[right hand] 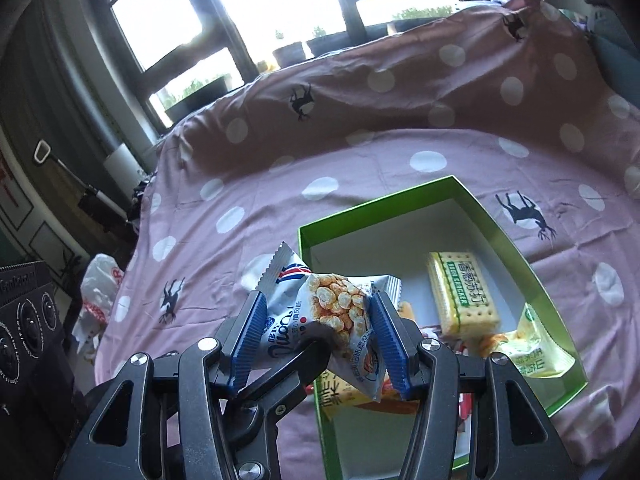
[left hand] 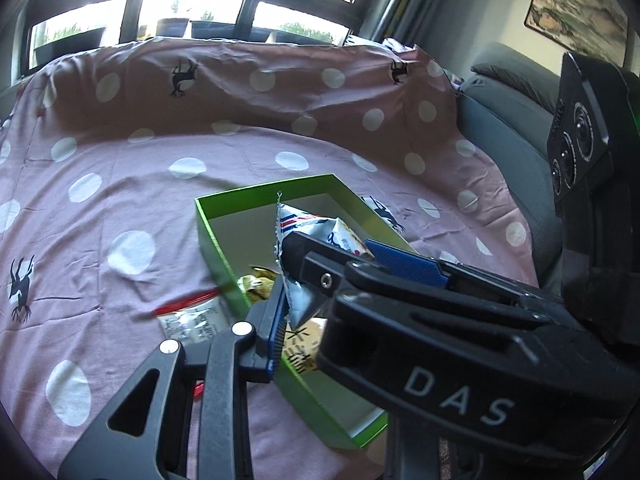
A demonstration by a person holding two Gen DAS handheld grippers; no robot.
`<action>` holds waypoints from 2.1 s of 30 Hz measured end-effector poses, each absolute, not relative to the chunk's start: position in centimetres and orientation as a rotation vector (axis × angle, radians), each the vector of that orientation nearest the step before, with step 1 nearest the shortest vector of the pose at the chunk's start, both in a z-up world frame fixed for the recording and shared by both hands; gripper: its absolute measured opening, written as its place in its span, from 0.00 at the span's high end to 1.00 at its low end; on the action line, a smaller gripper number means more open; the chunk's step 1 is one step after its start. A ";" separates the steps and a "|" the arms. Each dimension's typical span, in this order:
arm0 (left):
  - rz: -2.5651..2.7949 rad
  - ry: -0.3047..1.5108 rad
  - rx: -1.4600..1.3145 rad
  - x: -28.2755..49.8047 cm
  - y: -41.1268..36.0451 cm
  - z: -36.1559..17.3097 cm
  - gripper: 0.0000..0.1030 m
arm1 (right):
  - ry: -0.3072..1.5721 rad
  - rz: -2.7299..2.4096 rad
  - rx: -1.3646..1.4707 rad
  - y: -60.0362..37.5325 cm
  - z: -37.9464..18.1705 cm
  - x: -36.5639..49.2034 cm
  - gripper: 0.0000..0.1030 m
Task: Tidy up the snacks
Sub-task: 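Carry the peanut packet with the right gripper over the box, then open the right gripper to drop the peanut packet into the box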
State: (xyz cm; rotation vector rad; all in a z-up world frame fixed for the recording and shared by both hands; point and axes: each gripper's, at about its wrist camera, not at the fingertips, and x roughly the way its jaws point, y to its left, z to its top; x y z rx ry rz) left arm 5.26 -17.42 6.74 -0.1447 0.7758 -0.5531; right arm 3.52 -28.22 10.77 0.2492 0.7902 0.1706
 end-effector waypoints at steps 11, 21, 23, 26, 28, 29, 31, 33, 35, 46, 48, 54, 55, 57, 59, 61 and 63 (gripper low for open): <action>-0.553 0.857 -0.144 6.0 -21.2 5.2 0.75 | 0.852 0.151 0.296 -32.0 9.0 4.1 0.45; -0.557 0.907 -0.182 6.5 -22.4 4.5 0.76 | 0.876 0.128 0.321 -33.2 8.2 4.4 0.45; -0.558 0.911 -0.182 6.6 -22.4 4.4 0.76 | 0.872 0.124 0.320 -33.3 8.2 4.4 0.45; -0.557 0.921 -0.185 6.7 -22.4 4.2 0.76 | 0.880 0.119 0.317 -33.2 8.0 4.6 0.45; -0.556 0.922 -0.191 6.7 -22.3 4.1 0.76 | 0.884 0.118 0.311 -33.1 7.9 4.7 0.45; -0.556 0.922 -0.196 6.8 -22.2 4.1 0.76 | 0.884 0.118 0.310 -33.1 7.9 4.7 0.45; -0.557 0.923 -0.199 6.8 -22.1 4.0 0.76 | 0.883 0.116 0.311 -33.1 7.9 4.7 0.45; -0.553 0.925 -0.198 6.9 -22.2 4.0 0.76 | 0.883 0.116 0.315 -33.1 7.9 4.7 0.45; -0.552 0.928 -0.200 7.0 -22.1 3.9 0.76 | 0.885 0.115 0.320 -33.2 7.8 4.8 0.45; -0.480 0.932 -0.215 6.9 -20.2 4.0 0.62 | 0.875 0.052 0.337 -34.2 8.1 4.6 0.38; -0.465 0.930 -0.214 6.7 -19.3 4.3 0.52 | 0.863 0.052 0.351 -34.5 8.3 4.4 0.30; -0.373 0.927 -0.326 6.7 -14.3 4.2 0.36 | 0.825 0.055 0.355 -34.7 9.1 3.8 0.23; -0.341 0.929 -0.332 6.8 -13.5 4.0 0.35 | 0.826 0.056 0.357 -34.7 9.1 3.8 0.23; -0.280 0.936 -0.341 6.9 -12.0 3.5 0.35 | 0.831 0.059 0.362 -34.6 9.0 3.9 0.23; -0.228 0.960 -0.361 7.0 -10.2 2.3 0.35 | 0.834 0.066 0.361 -34.5 9.0 3.9 0.23; -0.184 0.985 -0.389 7.0 -8.8 1.2 0.36 | 0.833 0.073 0.360 -34.3 9.1 3.8 0.23; -0.162 1.001 -0.407 7.1 -8.0 0.3 0.37 | 0.831 0.076 0.355 -34.1 9.1 3.8 0.23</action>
